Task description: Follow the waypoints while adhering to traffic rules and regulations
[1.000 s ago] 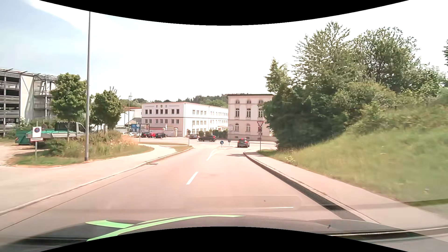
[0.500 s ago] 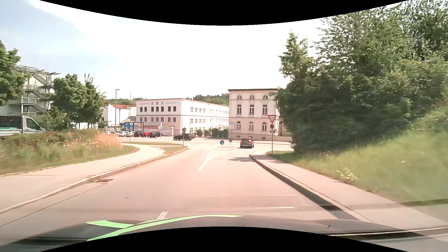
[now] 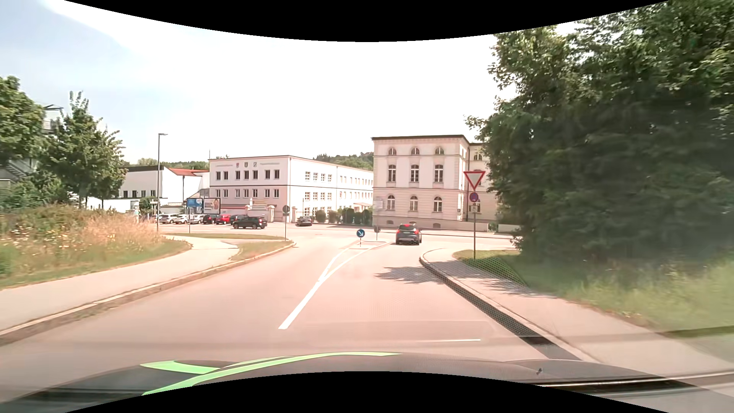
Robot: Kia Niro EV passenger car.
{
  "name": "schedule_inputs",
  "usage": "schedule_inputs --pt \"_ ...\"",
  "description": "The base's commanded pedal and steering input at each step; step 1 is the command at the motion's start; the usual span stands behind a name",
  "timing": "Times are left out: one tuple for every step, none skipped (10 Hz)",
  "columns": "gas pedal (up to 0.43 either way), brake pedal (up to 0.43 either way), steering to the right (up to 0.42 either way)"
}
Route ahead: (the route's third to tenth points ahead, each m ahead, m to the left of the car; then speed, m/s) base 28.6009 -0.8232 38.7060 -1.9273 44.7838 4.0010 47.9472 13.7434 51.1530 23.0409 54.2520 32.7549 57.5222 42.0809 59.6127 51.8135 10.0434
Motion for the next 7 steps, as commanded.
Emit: schedule_inputs --pt "0.0 0.274 0.02" --pt "0.0 0.28 0.024" --pt "0.0 0.28 0.028" --pt "0.0 0.287 0.033" --pt "0.0 0.287 0.035" --pt "0.0 0.299 0.037" --pt "0.0 0.299 0.038"
